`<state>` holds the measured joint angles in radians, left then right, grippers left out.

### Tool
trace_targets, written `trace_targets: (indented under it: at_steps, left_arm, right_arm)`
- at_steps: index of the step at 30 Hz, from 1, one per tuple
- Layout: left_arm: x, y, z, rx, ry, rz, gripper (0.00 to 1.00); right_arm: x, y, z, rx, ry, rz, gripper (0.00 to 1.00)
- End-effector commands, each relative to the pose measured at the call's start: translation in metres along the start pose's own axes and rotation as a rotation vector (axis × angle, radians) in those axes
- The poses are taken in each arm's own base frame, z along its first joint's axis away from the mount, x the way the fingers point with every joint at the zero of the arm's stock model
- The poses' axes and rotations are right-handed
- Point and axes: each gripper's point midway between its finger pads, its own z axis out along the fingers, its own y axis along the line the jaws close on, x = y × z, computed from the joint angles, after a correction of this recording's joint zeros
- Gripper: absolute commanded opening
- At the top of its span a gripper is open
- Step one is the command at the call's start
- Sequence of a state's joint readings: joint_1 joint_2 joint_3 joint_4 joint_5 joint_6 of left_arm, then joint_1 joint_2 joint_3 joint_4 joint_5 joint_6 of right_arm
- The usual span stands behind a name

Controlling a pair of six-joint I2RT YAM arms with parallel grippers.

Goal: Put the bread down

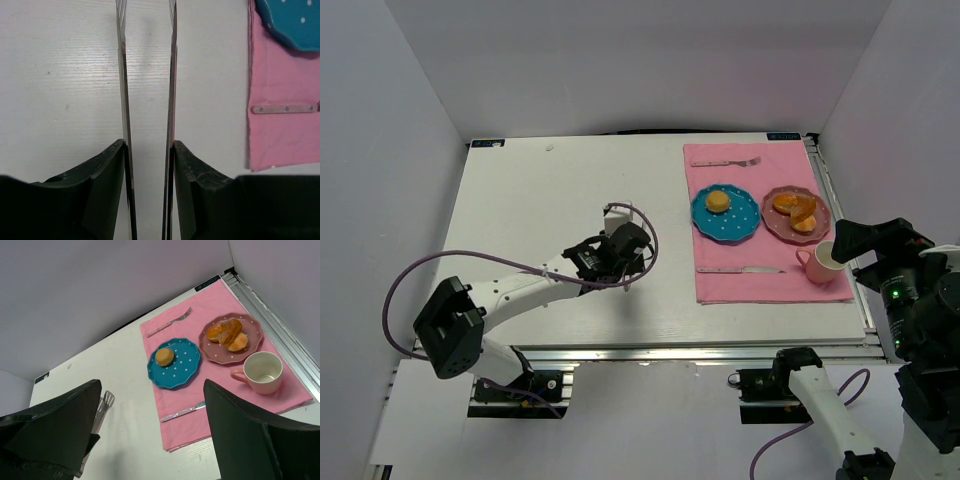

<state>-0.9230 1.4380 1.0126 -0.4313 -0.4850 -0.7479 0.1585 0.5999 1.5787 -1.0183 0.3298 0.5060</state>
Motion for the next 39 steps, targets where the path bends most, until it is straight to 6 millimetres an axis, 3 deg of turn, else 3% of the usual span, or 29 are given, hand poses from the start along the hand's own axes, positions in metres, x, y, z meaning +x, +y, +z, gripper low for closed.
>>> trace_targets:
  at_steps: [1,11,16,23,25,29,33,35,37,39]
  left_arm:
    - [-0.027,-0.02,-0.008,0.031,-0.144,-0.195,0.51]
    - [0.023,-0.052,0.029,-0.035,-0.129,-0.156,0.52]
    - [0.049,-0.052,0.047,-0.053,-0.093,-0.161,0.53]
    - [0.065,-0.061,0.059,-0.027,-0.054,-0.165,0.59]
    - [0.07,-0.062,0.063,-0.029,-0.038,-0.156,0.69]
    - [0.078,-0.062,0.066,-0.039,-0.007,-0.136,0.76]
    - [0.078,-0.059,0.064,-0.063,0.003,-0.12,0.88]
    - [0.064,-0.057,0.054,-0.069,-0.029,-0.122,0.94]
    - [0.046,-0.055,0.041,-0.075,-0.075,-0.126,0.97]
    - [0.01,-0.052,0.015,-0.074,-0.164,-0.151,0.98]
  right_arm:
    - [-0.009,0.006,-0.004,-0.034,-0.043,0.024,0.89]
    - [-0.002,0.004,-0.003,-0.031,-0.03,0.031,0.89]
    - [-0.001,0.003,-0.004,-0.028,-0.023,0.024,0.89]
    - [0.003,0.002,-0.002,-0.027,-0.012,0.022,0.89]
    - [0.003,0.002,-0.002,-0.027,-0.012,0.02,0.89]
    - [0.003,0.002,-0.001,-0.028,-0.011,0.019,0.89]
    - [0.006,0.001,0.0,-0.019,-0.003,0.019,0.89]
    - [0.011,0.0,0.002,-0.014,0.022,0.011,0.89]
    - [0.017,0.001,0.005,-0.017,0.051,-0.001,0.89]
    - [0.029,0.001,0.013,-0.013,0.103,-0.012,0.89]
